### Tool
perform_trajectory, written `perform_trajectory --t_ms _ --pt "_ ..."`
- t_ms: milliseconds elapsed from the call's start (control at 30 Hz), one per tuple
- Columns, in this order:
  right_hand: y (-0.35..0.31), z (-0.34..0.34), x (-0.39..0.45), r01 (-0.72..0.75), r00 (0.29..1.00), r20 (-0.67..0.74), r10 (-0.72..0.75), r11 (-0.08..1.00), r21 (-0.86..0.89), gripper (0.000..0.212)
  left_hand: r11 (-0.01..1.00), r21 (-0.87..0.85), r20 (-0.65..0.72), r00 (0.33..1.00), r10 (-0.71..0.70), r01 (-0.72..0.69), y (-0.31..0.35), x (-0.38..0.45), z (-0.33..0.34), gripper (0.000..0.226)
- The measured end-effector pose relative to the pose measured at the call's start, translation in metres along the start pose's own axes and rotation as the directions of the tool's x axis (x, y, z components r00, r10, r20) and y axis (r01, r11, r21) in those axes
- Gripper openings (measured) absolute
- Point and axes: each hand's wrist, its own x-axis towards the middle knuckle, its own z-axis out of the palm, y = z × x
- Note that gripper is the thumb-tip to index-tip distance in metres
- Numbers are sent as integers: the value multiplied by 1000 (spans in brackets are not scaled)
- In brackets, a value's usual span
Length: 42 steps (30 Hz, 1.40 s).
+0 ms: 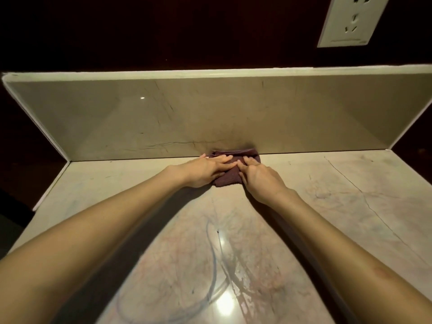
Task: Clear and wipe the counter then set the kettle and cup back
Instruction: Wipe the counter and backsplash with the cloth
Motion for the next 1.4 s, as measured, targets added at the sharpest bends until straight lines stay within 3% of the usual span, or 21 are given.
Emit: perform_trajectory --t_ms 567,733,833,933,1133,1233,1333,1400 --pt "-23 9 -137 130 990 -71 -126 990 54 48 996 -81 -18 999 44 -45 72 -104 44 50" --pt "-26 23 -185 191 964 -198 -177 980 50 38 994 -111 2 1000 24 -24 107 -143 59 49" --pt "-30 26 -216 175 972 -167 -165 983 50 46 995 -103 15 1000 18 -16 129 -163 70 46" --pt "-34 30 -244 181 971 -171 -167 981 67 49 993 -117 -8 1000 25 -26 148 -184 80 57" --pt "-40 36 -290 225 959 -187 -212 973 52 49 989 -143 -31 999 35 -39 181 -221 96 47" --pt "-41 29 -292 226 961 -168 -221 974 13 64 991 -135 -37 999 18 -23 188 -226 96 54" --pt "-42 35 -284 266 952 -162 -261 964 7 51 990 -135 -38 999 27 -32 182 -224 95 56" --pt "-44 44 -275 306 943 -155 -296 951 50 53 991 -128 -26 999 18 -21 175 -221 91 54"
